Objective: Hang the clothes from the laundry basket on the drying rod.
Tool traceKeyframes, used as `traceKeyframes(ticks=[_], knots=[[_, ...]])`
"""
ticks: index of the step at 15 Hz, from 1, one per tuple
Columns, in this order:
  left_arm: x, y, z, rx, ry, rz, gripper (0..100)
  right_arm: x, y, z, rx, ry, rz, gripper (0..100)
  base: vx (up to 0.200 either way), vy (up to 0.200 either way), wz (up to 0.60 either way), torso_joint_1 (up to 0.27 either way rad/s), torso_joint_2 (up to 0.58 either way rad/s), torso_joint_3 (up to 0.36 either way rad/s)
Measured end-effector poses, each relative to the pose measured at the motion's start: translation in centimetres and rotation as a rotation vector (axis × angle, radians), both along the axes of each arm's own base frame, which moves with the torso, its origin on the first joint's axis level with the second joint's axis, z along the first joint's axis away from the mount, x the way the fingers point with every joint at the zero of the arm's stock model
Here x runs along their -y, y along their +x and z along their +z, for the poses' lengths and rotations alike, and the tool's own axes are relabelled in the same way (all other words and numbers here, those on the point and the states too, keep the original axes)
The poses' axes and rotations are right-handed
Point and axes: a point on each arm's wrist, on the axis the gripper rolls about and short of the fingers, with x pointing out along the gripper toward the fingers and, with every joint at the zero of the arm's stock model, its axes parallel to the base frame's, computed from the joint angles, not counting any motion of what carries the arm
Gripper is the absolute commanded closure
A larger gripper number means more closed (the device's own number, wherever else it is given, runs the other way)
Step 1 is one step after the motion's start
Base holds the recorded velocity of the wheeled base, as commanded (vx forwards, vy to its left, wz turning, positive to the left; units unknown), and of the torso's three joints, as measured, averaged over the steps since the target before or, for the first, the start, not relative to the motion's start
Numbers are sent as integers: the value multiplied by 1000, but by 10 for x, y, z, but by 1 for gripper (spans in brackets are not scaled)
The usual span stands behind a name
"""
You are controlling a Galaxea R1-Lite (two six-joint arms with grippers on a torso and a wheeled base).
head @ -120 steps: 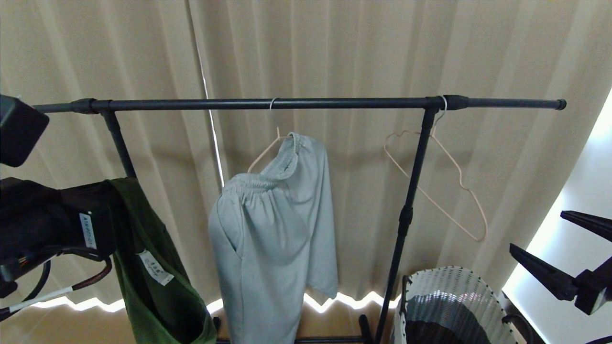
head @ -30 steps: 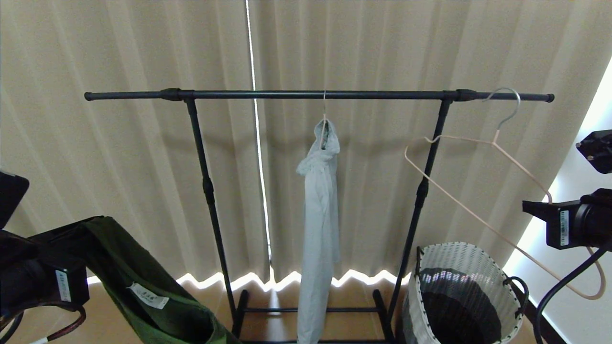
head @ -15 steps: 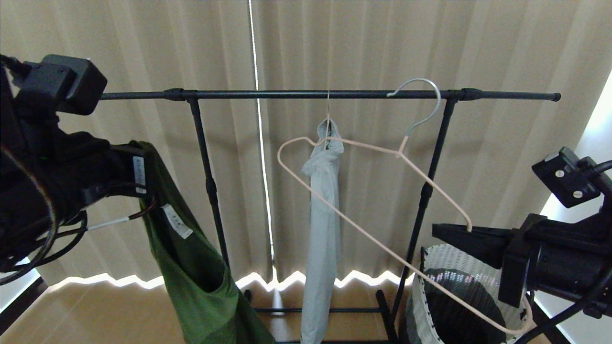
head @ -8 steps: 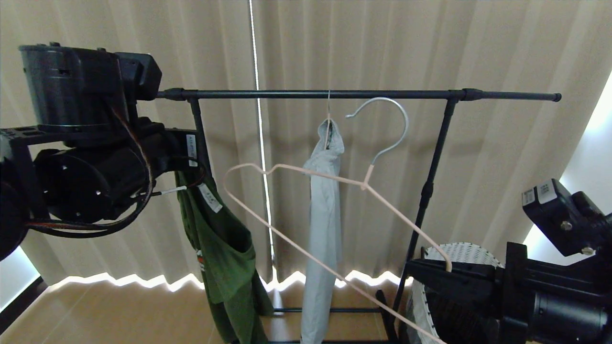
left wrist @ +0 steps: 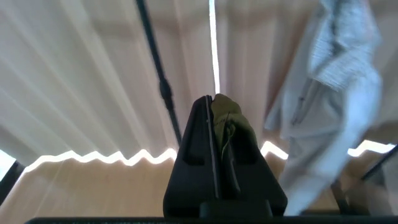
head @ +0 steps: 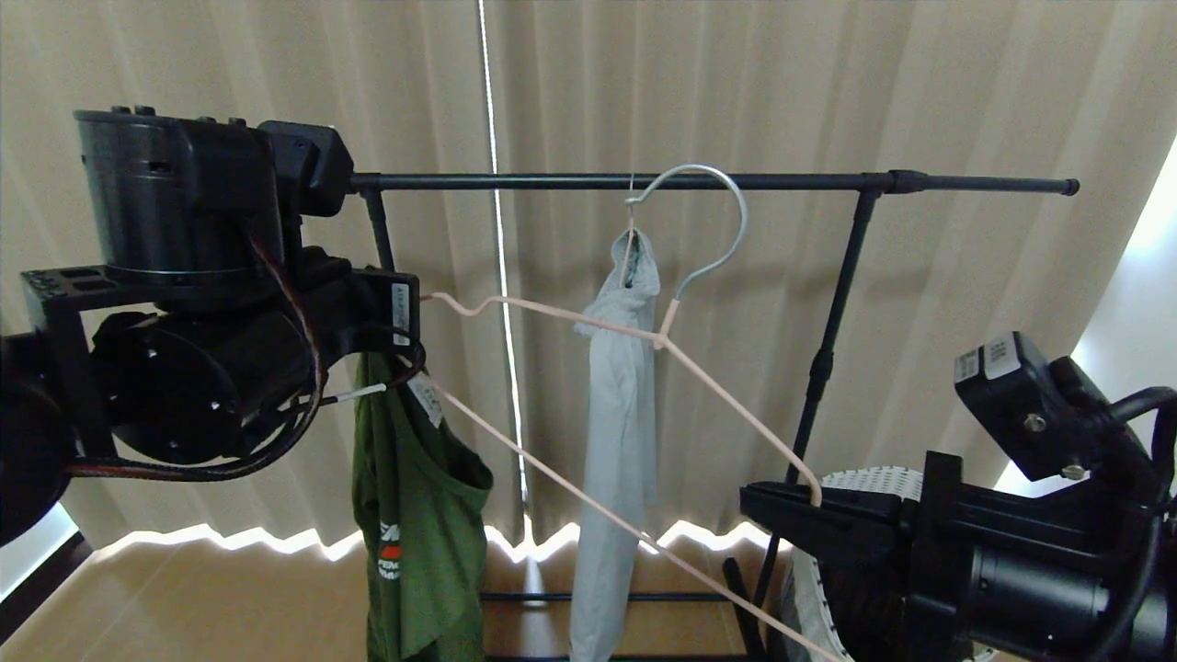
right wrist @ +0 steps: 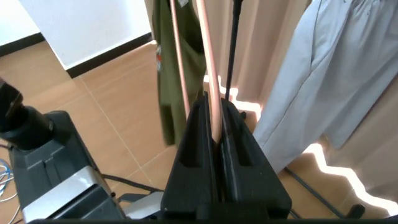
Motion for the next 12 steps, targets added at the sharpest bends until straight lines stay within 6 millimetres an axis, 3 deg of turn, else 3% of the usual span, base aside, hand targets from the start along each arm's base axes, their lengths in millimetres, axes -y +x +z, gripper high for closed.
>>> traceKeyframes(ticks=[7, 12], knots=[[9, -12, -2, 0, 8, -30, 100, -10, 10, -6, -42, -8, -14, 100, 0, 0, 0, 0, 0, 0], [16, -28, 4, 19, -9, -101, 100, -34, 31, -1, -101, 44, -41, 100, 0, 0, 0, 0, 0, 0]])
